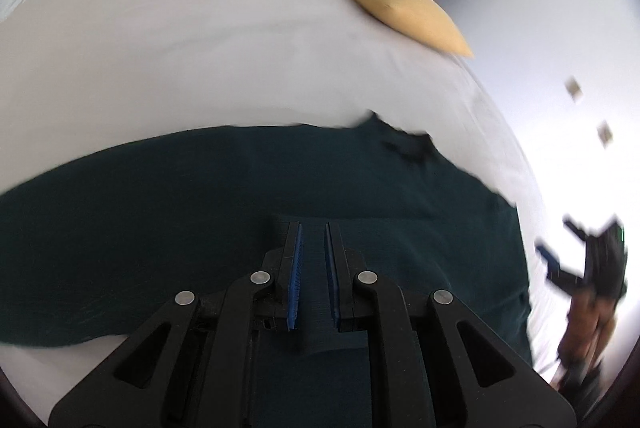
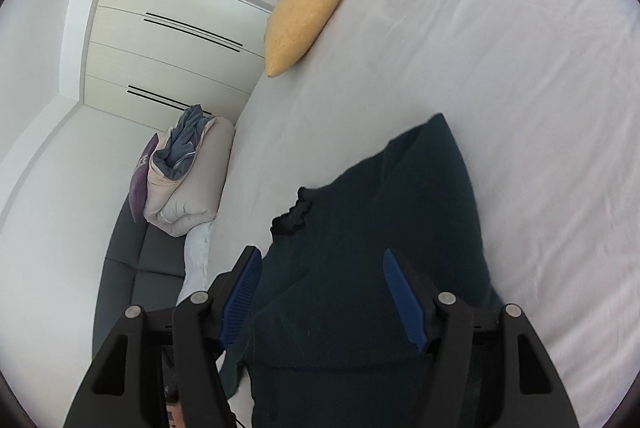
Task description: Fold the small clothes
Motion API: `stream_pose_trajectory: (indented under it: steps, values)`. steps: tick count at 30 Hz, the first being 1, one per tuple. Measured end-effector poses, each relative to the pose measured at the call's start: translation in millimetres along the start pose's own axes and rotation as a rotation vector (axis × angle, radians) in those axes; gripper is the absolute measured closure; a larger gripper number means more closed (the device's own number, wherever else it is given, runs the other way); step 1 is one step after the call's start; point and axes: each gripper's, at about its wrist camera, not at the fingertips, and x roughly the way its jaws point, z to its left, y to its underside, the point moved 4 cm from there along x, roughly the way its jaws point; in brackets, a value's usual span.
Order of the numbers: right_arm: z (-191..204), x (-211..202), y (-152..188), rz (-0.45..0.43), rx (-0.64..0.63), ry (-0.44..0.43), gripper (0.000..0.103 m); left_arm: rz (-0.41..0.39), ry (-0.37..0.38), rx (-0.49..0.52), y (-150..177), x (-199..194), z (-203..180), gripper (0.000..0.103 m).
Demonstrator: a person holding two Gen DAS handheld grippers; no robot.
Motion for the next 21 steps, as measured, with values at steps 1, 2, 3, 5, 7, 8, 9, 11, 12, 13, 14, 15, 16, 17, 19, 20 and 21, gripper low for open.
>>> stream_pose_trajectory:
  steps: [1, 2, 3, 5, 7, 8, 9, 11, 12, 13, 14, 15, 16, 17, 19, 20, 21]
  values:
    - [-5.1, 7.1, -8.9, 0.007, 0.006, 0.011, 0.036, 0.014, 0.002, 0.022, 2.8, 8.9, -7.6, 0.093]
    - [-9.1, 11.6, -15.1, 0.006, 0.008, 0.026, 0.036, 0.027, 0.001, 0.029, 5.6, 17.1, -10.9, 0.093]
    - [-15.0, 16.8, -20.9, 0.005, 0.011, 0.048, 0.036, 0.046, -0.004, 0.029, 9.7, 25.9, -11.3, 0.093]
    - [-32.4, 29.6, -27.9, 0.032, 0.030, 0.074, 0.036, 0.098, -0.018, 0.024, 21.7, 44.9, -7.3, 0.093]
    - [-46.0, 38.6, -24.1, 0.066, 0.052, 0.068, 0.037, 0.069, -0.008, 0.051, 27.6, 46.8, -7.5, 0.093]
    - [-44.5, 36.6, -21.0, 0.063, 0.021, 0.056, 0.037, 0.067, -0.004, 0.055, 28.7, 46.1, -8.2, 0.093]
    - [-42.7, 35.1, -17.3, 0.068, 0.005, 0.057, 0.037, 0.066, 0.003, 0.050, 29.5, 44.9, -7.1, 0.093]
    - [-41.0, 26.5, -5.7, 0.086, 0.002, 0.043, 0.035, 0.070, 0.014, 0.038, 29.3, 43.4, -4.6, 0.093]
    - [-40.4, 21.3, 1.3, 0.095, -0.003, 0.038, 0.035, 0.070, 0.017, 0.033, 28.9, 43.2, -3.8, 0.093]
    - [-40.3, 17.6, 7.4, 0.109, -0.006, 0.038, 0.035, 0.068, 0.019, 0.030, 28.4, 45.5, -4.5, 0.093]
    - [-40.1, 12.8, 13.5, 0.121, -0.009, 0.042, 0.035, 0.065, 0.020, 0.026, 28.9, 45.4, -4.5, 0.093]
    - [-39.9, 7.1, 21.8, 0.132, -0.013, 0.035, 0.035, 0.062, 0.023, 0.020, 29.6, 44.3, -3.6, 0.093]
    - [-40.5, 3.5, 28.2, 0.142, -0.017, 0.031, 0.034, 0.059, 0.030, 0.009, 29.5, 43.0, -1.5, 0.093]
    - [-41.7, 1.6, 32.8, 0.148, -0.020, 0.031, 0.034, 0.058, 0.038, -0.003, 30.8, 39.5, 3.6, 0.093]
    - [-46.4, -0.1, 40.2, 0.152, -0.024, 0.028, 0.034, 0.042, 0.064, -0.053, 30.5, 24.1, 10.0, 0.093]
    - [-47.3, -1.5, 41.0, 0.143, -0.021, 0.026, 0.035, 0.019, 0.076, -0.073, 32.1, 13.6, 13.8, 0.093]
    - [-45.7, -3.7, 41.4, 0.133, -0.014, 0.033, 0.036, -0.015, 0.090, -0.094, 33.4, -5.0, 21.5, 0.093]
